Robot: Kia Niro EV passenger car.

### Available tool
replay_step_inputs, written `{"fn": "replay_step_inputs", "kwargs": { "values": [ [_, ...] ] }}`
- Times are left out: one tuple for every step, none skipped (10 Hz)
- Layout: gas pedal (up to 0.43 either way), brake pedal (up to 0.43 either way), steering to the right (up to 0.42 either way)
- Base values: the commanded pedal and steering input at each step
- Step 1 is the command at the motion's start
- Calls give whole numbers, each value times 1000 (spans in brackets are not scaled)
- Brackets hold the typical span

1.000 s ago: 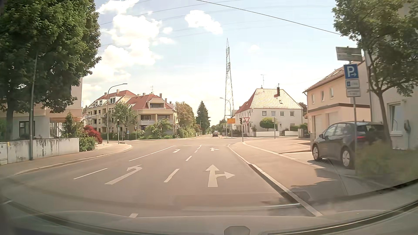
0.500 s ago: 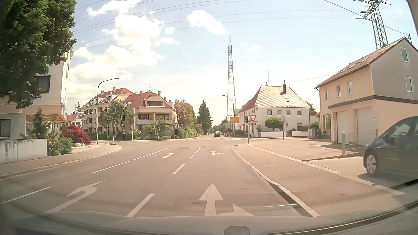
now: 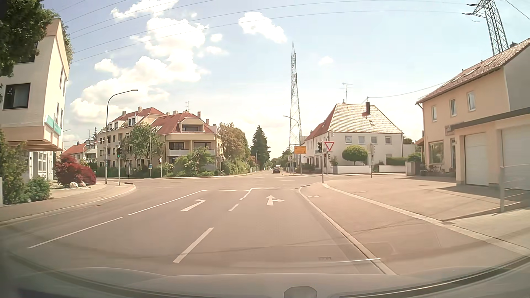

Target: Follow the waypoints while adhering to traffic rules and regulations

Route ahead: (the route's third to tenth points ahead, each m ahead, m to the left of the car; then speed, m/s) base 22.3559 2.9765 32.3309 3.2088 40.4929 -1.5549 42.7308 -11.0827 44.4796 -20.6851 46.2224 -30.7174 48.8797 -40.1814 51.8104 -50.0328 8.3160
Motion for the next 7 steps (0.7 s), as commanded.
{"fn": "replay_step_inputs", "kwargs": {
  "values": [
    [47,0,-8],
    [59,0,-8],
    [79,0,-8],
    [87,0,-9],
    [87,0,-8],
    [87,0,-9],
    [87,0,-10]
  ]
}}
